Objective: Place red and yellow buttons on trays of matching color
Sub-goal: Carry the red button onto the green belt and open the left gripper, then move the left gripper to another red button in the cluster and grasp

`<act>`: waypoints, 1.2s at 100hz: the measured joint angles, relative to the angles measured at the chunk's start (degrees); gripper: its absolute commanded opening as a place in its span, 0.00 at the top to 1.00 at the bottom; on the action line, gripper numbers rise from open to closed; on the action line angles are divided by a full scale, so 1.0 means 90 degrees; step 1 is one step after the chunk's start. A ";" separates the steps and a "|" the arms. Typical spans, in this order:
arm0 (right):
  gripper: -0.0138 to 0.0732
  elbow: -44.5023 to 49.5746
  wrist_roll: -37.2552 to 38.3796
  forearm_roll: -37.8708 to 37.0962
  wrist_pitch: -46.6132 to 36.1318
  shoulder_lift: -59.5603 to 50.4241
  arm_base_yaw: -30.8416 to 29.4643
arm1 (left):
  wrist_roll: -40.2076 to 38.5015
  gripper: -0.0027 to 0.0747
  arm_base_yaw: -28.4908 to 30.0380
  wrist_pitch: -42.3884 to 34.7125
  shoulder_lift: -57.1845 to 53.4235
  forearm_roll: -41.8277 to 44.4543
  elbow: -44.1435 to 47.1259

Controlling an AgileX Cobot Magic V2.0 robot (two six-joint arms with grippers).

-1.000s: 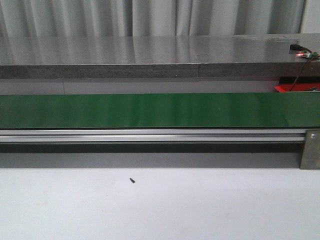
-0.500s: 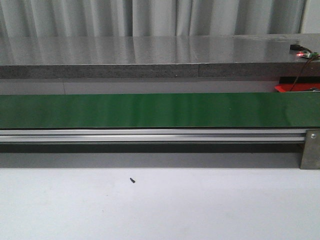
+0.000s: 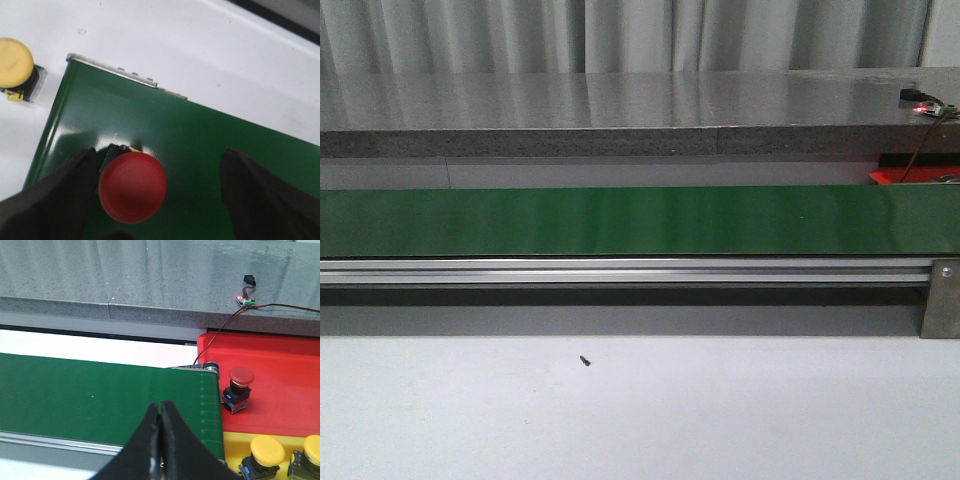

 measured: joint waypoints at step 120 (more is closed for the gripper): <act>0.91 0.0000 -0.0010 0.0000 0.0014 0.0000 0.0000 | -0.0289 0.32 0.1558 -0.1039 0.0568 0.1495 0.0000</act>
